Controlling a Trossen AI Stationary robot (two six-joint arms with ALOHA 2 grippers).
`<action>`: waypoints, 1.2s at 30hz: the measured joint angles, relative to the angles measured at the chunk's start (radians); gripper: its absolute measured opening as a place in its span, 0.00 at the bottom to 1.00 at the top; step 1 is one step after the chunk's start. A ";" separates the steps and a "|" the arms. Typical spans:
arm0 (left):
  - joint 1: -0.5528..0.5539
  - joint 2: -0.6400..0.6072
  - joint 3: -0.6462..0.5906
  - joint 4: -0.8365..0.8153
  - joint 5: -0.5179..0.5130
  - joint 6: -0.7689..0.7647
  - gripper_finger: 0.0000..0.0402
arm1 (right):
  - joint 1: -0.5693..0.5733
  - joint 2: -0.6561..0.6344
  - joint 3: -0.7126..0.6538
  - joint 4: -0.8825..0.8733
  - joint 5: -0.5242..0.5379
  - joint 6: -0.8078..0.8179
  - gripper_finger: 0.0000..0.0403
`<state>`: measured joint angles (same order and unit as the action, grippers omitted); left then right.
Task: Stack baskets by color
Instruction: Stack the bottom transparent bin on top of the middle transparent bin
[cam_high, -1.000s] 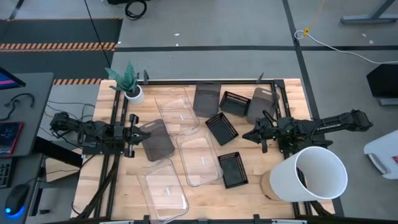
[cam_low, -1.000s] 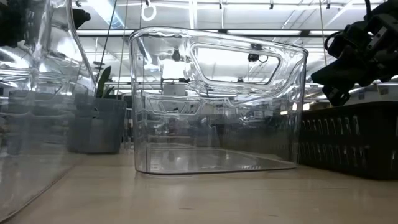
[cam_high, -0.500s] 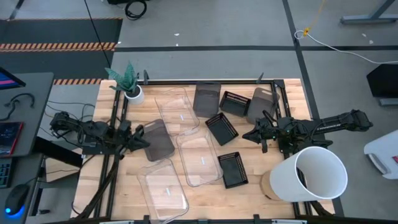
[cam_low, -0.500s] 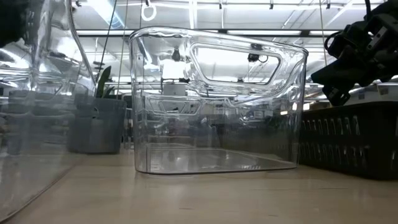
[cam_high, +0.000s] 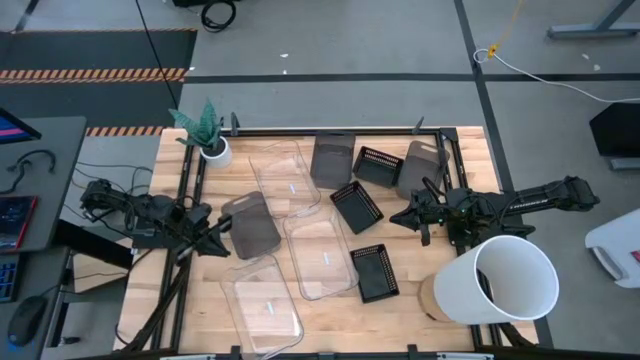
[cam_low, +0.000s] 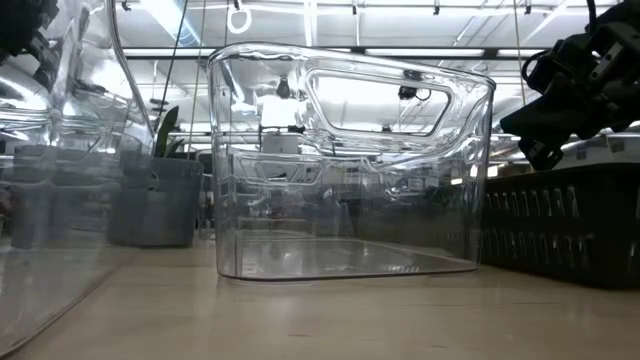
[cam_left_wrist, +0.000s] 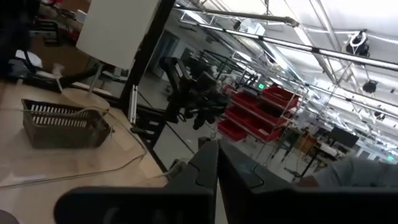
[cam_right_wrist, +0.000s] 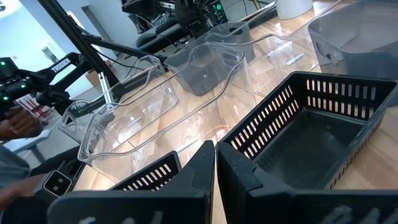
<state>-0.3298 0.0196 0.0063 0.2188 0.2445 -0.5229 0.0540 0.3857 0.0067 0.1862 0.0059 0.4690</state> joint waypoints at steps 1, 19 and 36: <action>-0.001 0.000 0.000 0.000 0.000 0.009 0.02 | 0.000 0.000 0.000 0.000 0.000 0.000 0.06; -0.183 0.423 0.100 -0.063 -0.361 0.005 0.01 | 0.000 0.000 0.000 0.000 0.000 0.000 0.06; -0.236 0.843 0.512 -0.488 -0.418 -0.038 0.01 | 0.000 0.000 0.000 0.000 0.000 0.000 0.06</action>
<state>-0.5659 0.8625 0.5186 -0.2691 -0.1731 -0.5610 0.0540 0.3857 0.0067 0.1860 0.0059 0.4690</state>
